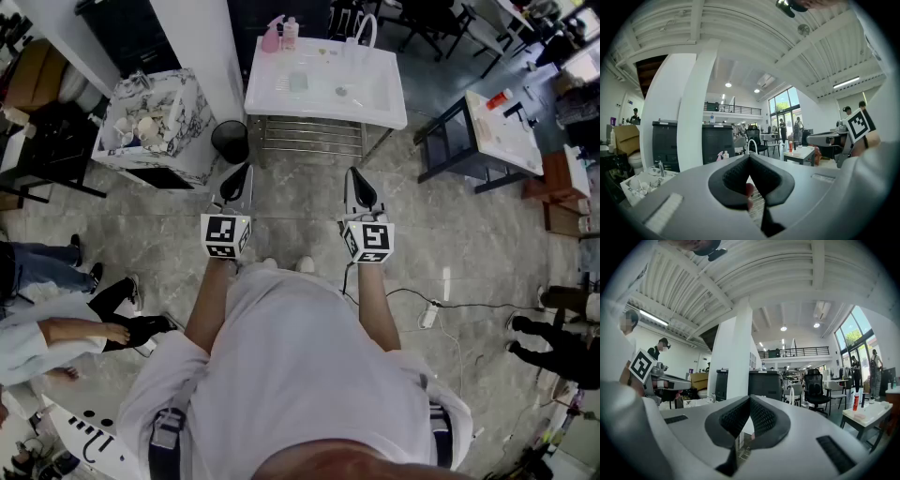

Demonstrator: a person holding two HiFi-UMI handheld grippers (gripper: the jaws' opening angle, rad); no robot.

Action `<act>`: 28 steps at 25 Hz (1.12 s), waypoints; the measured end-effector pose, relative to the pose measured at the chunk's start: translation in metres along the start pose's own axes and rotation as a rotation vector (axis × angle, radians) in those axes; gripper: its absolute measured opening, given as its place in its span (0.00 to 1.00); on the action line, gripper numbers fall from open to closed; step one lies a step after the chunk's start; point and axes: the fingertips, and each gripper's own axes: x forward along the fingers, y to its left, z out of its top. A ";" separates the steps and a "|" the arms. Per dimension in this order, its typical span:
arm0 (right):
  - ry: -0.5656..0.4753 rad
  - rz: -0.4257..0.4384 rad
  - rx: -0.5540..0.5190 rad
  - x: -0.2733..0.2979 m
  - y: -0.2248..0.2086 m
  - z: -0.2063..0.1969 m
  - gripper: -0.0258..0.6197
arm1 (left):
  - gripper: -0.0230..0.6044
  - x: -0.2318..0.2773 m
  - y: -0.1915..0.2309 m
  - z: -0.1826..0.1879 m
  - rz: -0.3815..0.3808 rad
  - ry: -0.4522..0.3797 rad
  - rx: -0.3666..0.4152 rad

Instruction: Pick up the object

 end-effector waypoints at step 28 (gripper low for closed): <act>0.003 -0.020 0.020 0.005 -0.021 -0.015 0.04 | 0.04 0.015 -0.005 0.010 0.021 -0.052 0.030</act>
